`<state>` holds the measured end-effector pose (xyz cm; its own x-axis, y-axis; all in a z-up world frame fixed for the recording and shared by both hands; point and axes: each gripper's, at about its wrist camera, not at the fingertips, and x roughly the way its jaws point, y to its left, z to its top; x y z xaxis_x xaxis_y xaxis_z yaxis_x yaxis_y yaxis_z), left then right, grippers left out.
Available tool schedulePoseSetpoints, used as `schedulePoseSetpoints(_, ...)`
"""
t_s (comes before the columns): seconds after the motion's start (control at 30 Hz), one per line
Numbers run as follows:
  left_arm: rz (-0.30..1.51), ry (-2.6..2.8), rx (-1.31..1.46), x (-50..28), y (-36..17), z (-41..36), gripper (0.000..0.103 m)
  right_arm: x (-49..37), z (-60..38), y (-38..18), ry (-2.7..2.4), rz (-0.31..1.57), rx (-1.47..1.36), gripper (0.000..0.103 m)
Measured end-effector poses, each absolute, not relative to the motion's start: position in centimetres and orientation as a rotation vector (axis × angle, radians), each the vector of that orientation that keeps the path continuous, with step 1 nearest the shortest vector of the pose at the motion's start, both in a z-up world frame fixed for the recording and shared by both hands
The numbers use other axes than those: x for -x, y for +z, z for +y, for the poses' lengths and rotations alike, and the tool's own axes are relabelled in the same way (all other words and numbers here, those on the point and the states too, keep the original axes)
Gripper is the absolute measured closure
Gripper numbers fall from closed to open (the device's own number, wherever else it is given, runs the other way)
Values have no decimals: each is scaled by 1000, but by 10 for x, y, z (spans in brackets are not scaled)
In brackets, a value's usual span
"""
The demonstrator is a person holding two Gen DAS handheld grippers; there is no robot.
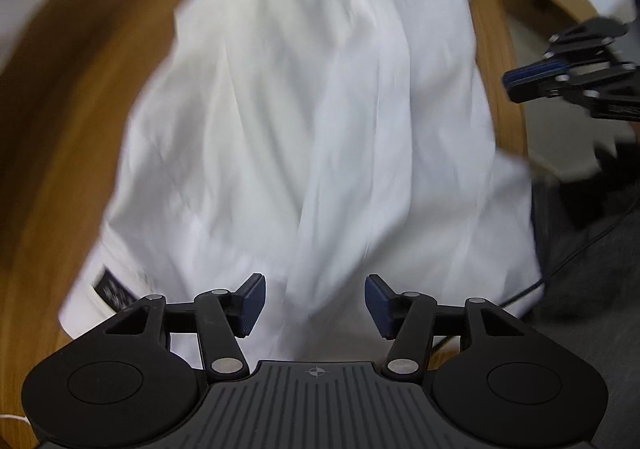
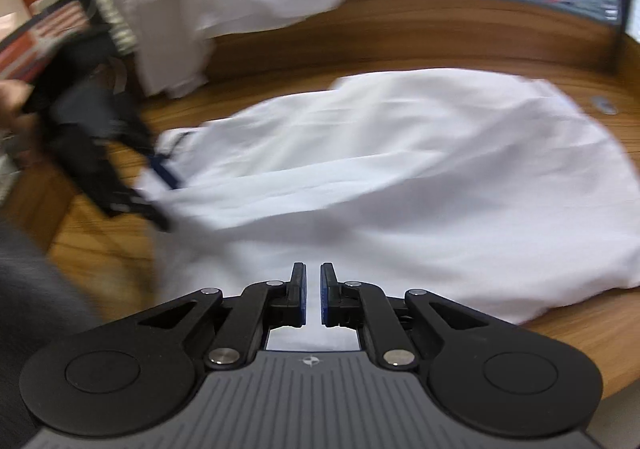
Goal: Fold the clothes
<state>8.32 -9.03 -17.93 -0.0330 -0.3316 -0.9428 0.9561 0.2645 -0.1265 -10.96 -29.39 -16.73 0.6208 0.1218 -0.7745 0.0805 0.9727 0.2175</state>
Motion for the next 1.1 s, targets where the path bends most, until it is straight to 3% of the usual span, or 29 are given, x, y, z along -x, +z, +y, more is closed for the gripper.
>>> schedulePoseSetpoints(0.1, 1062, -1150, -639, -66, -158, -101, 35, 111, -339, -173, -40, 921, -239, 95)
schedulePoseSetpoints(0.33, 908, -984, -531, -14, -139, -125, 34, 104, -427, -189, -60, 953, -165, 94)
schedulePoseSetpoints(0.57, 882, -846, -461, 32, -147, -160, 34, 107, -499, -186, -85, 921, -109, 94)
schedulePoseSetpoints(0.7, 877, -746, -436, 58, -154, -171, 33, 115, -535, -185, -96, 923, -74, 77)
schedulePoseSetpoints(0.83, 901, -645, -375, 81, -161, -179, 32, 116, -572, -178, -87, 923, -40, 76)
schedulePoseSetpoints(0.97, 933, -551, -307, 104, -173, -192, 32, 105, -605, -174, -53, 906, -19, 62)
schedulePoseSetpoints(1.1, 944, -403, -206, 118, -182, -203, 31, 83, -634, -180, -23, 906, -13, 57)
